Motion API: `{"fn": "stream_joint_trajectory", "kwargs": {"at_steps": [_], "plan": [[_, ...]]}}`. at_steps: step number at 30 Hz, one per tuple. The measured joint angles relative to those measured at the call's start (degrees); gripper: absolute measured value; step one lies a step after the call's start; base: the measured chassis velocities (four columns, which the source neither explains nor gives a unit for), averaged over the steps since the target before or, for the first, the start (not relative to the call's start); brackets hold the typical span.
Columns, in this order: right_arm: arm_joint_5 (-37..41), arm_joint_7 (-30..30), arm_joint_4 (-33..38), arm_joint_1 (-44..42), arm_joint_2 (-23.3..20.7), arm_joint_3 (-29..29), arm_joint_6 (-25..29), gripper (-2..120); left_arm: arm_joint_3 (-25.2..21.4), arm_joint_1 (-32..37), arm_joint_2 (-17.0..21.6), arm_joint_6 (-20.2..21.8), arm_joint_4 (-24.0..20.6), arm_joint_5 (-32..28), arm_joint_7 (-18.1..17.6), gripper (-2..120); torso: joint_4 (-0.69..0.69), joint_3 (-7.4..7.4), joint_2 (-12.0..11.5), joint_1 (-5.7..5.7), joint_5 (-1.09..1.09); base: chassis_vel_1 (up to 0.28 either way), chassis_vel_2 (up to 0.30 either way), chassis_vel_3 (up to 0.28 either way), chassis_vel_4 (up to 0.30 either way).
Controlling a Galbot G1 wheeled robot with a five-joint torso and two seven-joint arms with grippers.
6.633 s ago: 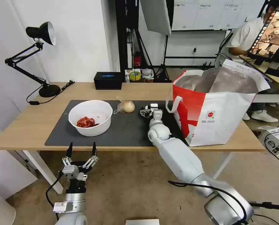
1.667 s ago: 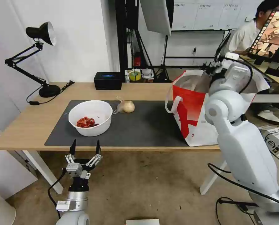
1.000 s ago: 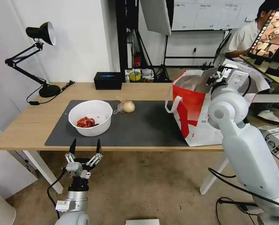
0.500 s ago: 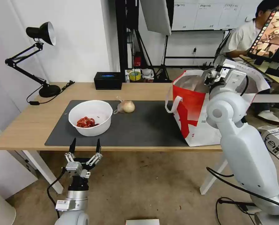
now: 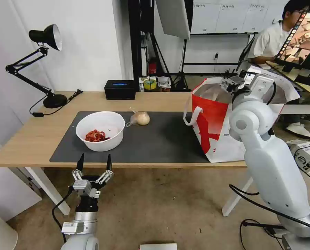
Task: Pick up the trash from the table and place it into the takeout bag.
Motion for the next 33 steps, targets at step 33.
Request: {"fn": "stream_joint_trajectory", "kwargs": {"at_steps": [33], "plan": [[-35.2, -36.8, 8.4, -33.7, 1.9, 6.5, 43.9, 100, 1.4, 0.0, 0.0, 0.9, -1.1, 1.0, -1.8, 100, 0.0, 0.0, 0.0, 0.0, 0.0, 0.0, 0.0, 0.0, 0.0]]}}
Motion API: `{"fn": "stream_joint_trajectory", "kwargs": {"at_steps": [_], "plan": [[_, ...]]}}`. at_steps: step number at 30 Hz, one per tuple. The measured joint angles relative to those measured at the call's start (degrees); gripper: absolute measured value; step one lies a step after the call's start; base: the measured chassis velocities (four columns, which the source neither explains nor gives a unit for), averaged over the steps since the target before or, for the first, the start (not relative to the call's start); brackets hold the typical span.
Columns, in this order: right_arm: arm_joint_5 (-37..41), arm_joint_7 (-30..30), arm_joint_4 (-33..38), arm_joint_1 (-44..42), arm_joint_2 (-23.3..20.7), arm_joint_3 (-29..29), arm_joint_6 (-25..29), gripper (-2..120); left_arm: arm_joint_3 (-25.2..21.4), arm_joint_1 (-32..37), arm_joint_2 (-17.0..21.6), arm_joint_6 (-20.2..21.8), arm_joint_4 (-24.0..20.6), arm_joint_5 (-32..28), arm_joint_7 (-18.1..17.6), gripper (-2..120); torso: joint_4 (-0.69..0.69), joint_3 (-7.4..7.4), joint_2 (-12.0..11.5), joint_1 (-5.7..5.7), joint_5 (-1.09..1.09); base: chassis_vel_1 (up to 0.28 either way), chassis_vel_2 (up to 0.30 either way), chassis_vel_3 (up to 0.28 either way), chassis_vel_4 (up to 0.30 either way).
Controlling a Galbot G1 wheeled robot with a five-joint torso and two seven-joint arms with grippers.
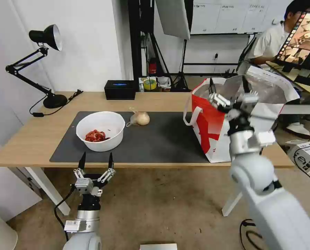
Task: Pick up the trash from the table and place it into the takeout bag.
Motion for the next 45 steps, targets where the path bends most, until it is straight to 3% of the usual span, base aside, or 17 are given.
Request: {"fn": "stream_joint_trajectory", "kwargs": {"at_steps": [11, 22, 45], "plan": [[-5.3, -3.6, -1.8, -12.3, 6.3, 1.3, 9.3, 100, -0.3, 0.7, 0.0, -0.1, -0.8, 0.0, 0.0, 100, 0.0, 0.0, 0.0, 0.0, 0.0, 0.0, 0.0, 0.0, 0.0], [-8.9, -4.9, -6.4, -17.2, 9.8, 0.9, 16.6, 100, -0.2, 0.1, 0.0, -0.2, -0.4, -0.1, -0.1, 100, 0.0, 0.0, 0.0, 0.01, 0.0, 0.0, 0.0, 0.0, 0.0], [-9.9, -5.0, -10.8, -19.6, 11.3, 0.0, 20.8, 100, -1.1, -0.7, 0.0, -0.5, 1.2, -0.4, -0.1, 100, 0.01, 0.0, 0.0, 0.01, 0.01, 0.0, 0.0, 0.0, 0.0]]}}
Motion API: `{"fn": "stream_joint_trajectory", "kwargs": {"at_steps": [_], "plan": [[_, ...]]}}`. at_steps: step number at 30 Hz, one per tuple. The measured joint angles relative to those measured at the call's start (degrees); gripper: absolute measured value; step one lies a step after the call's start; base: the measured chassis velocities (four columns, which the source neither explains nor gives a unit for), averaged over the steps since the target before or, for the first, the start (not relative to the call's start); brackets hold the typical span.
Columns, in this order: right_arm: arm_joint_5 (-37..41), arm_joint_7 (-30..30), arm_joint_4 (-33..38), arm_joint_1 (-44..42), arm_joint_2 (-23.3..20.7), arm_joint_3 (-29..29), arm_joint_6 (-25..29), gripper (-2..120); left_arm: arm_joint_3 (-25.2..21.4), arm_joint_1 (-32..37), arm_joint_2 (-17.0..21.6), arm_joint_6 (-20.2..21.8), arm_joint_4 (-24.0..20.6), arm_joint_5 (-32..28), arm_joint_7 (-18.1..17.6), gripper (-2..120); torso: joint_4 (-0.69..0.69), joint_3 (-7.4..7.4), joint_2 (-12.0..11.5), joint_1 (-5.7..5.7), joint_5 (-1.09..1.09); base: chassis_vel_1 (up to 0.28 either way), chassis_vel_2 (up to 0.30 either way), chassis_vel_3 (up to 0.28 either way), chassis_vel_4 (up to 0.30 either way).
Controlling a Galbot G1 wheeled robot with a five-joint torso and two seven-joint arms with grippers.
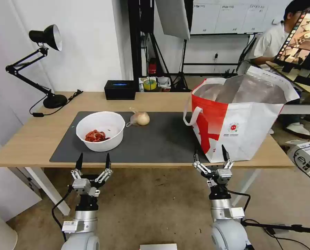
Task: Pick up the trash from the table and place it into the takeout bag.
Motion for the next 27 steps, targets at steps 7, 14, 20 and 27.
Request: {"fn": "stream_joint_trajectory", "kwargs": {"at_steps": [7, 14, 20, 27], "plan": [[0.2, 0.0, 0.0, 0.5, -0.2, 0.0, -0.2, 100, 0.0, -0.1, 0.0, 0.0, 0.0, 0.0, 0.0, 100, 0.0, 0.0, 0.0, 0.0, 0.0, 0.0, 0.0, 0.0, 0.0], [0.2, -0.5, 0.3, 0.4, -0.4, -0.3, -0.8, 100, 0.0, -0.1, 0.0, 0.0, 0.0, 0.0, 0.0, 100, 0.0, 0.0, 0.0, 0.0, 0.0, 0.0, 0.0, 0.0, 0.0], [0.2, -0.8, 1.2, 0.5, -0.8, -1.0, -2.0, 100, 0.0, 0.0, 0.0, 0.0, -0.1, 0.0, 0.0, 100, 0.0, 0.0, 0.0, 0.0, 0.0, 0.0, 0.0, 0.0, 0.0], [0.1, -1.4, 1.8, 2.1, -1.8, -2.7, -3.4, 100, 0.0, 0.2, 0.0, 0.0, -0.2, 0.0, 0.0, 100, 0.0, 0.0, 0.0, 0.0, 0.0, 0.0, 0.0, 0.0, 0.0]]}}
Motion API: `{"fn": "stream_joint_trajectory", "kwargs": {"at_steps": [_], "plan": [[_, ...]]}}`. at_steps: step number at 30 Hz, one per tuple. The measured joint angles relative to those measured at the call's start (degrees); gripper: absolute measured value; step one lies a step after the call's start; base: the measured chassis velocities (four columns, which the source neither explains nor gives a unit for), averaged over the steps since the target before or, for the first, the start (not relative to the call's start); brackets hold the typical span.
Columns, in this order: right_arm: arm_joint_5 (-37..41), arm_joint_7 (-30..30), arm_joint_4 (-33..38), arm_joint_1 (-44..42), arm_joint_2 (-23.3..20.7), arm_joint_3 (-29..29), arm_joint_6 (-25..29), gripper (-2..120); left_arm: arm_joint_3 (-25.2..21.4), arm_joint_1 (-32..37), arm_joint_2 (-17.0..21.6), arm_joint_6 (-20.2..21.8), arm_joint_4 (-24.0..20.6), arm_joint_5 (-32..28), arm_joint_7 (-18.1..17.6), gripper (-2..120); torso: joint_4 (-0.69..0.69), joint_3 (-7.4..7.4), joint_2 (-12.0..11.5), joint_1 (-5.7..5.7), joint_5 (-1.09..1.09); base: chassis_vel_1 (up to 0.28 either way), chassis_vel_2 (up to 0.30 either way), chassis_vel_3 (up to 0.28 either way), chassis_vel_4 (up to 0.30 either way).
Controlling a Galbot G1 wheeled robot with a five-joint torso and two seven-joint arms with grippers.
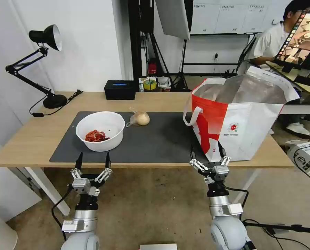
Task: Pick up the trash from the table and place it into the takeout bag.
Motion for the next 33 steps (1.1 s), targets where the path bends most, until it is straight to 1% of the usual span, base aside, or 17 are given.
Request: {"fn": "stream_joint_trajectory", "kwargs": {"at_steps": [16, 19, 24, 27, 33], "plan": [[1.3, -0.8, 0.2, 4.5, -1.8, -3.8, -4.6, 100, -0.3, 0.6, 0.0, 0.0, -0.5, -0.1, 0.0, 100, 0.0, 0.0, 0.0, 0.0, 0.0, 0.0, 0.0, 0.0, 0.0], [2.7, -0.8, -0.4, 6.8, -2.8, -5.0, -7.2, 100, -0.3, 0.7, 0.0, 0.0, -0.6, -0.1, 0.0, 100, 0.0, 0.0, 0.0, 0.0, 0.0, 0.0, 0.0, 0.0, 0.0], [4.8, -0.8, -0.8, 9.0, -3.7, -6.3, -9.7, 100, -0.1, 0.7, 0.0, 0.0, -0.6, -0.1, 0.0, 100, 0.0, 0.0, 0.0, 0.0, 0.0, 0.0, 0.0, 0.0, 0.0], [7.2, -1.0, -1.8, 11.3, -4.4, -8.1, -12.2, 100, 0.1, 0.8, 0.0, -0.1, -0.6, 0.0, 0.0, 100, 0.0, 0.0, 0.0, 0.0, 0.0, 0.0, 0.0, 0.0, 0.0], [9.2, -1.2, -2.7, 14.0, -5.1, -10.1, -14.4, 100, -0.1, 0.9, 0.0, -0.1, -0.6, 0.0, 0.0, 100, 0.0, 0.0, 0.0, 0.0, 0.0, 0.0, 0.0, 0.0, 0.0]]}}
